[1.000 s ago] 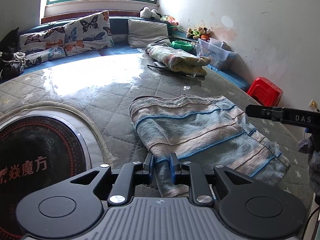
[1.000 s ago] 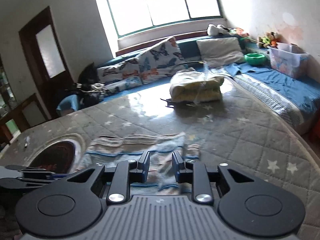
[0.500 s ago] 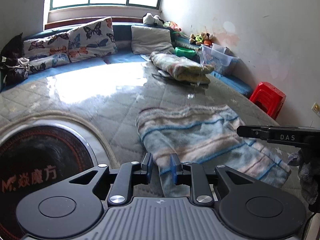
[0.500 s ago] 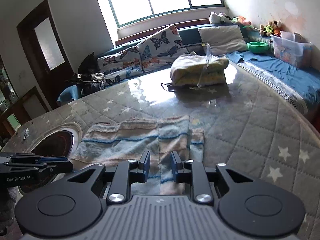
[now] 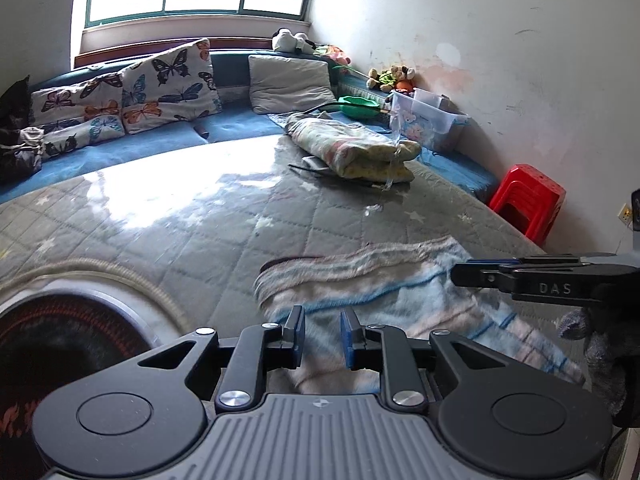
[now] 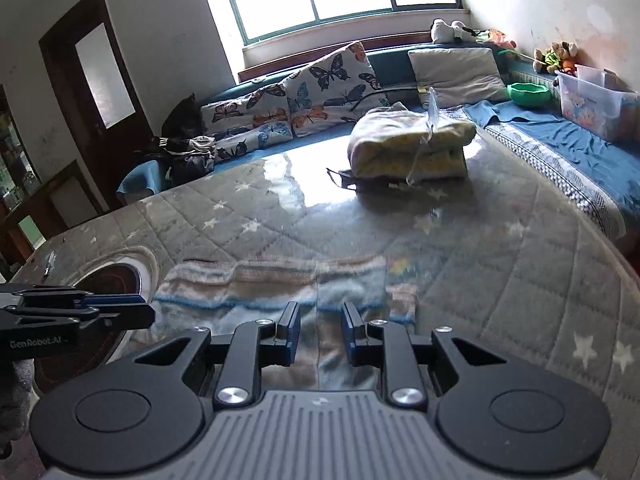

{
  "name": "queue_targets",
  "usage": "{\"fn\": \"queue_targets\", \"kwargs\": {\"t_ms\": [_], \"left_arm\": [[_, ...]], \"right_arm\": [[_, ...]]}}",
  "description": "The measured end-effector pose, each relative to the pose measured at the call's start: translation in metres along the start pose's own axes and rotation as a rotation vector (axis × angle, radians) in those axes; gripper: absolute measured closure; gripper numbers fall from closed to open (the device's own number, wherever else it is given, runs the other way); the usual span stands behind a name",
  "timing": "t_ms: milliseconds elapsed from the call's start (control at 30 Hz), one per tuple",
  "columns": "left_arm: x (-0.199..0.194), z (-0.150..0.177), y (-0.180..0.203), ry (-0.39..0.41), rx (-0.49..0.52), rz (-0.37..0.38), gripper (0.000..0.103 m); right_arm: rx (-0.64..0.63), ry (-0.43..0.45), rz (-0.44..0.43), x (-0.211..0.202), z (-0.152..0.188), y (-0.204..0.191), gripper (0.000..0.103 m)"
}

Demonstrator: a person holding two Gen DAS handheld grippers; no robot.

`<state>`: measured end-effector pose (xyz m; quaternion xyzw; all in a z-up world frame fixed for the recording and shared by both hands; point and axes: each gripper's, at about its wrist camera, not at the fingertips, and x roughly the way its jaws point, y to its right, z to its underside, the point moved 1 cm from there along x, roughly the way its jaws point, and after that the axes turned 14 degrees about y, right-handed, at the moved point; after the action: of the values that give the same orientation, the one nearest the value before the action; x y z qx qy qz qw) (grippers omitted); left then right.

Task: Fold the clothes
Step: 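Lay the folded edge down and flatten it with both grippers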

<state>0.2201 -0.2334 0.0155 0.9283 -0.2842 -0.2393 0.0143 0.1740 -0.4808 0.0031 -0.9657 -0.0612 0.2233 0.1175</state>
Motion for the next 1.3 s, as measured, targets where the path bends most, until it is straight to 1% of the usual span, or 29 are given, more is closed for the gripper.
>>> {"fn": "queue_targets", "kwargs": {"t_ms": [200,400,567,767,933,1100,1300], "left_arm": [[0.026,-0.013,0.010,-0.006,0.014,0.047,0.082],[0.056,-0.018,0.027,-0.030,0.049,0.090,0.082],[0.078,-0.012,0.031,-0.058,0.071,0.070,0.083],[0.074,-0.016,0.029,-0.048,0.054,0.051,0.083],[0.046,-0.015,0.032,-0.025,0.062,0.070,0.082],[0.010,-0.004,0.038,-0.017,0.080,0.097,0.082],[-0.038,0.019,0.033,-0.004,0.077,0.099,0.082]], "right_arm": [[-0.023,-0.038,0.004,0.026,-0.010,0.006,0.082],[-0.026,-0.072,-0.001,0.041,-0.006,0.012,0.082],[-0.024,-0.074,-0.008,0.042,-0.004,0.014,0.082],[-0.047,-0.074,-0.007,0.034,-0.009,0.010,0.081],[-0.052,-0.052,-0.031,0.004,-0.011,0.002,0.081],[-0.074,-0.057,-0.053,-0.033,0.005,-0.010,0.081],[-0.087,-0.053,-0.059,-0.072,0.029,-0.022,0.080]]}}
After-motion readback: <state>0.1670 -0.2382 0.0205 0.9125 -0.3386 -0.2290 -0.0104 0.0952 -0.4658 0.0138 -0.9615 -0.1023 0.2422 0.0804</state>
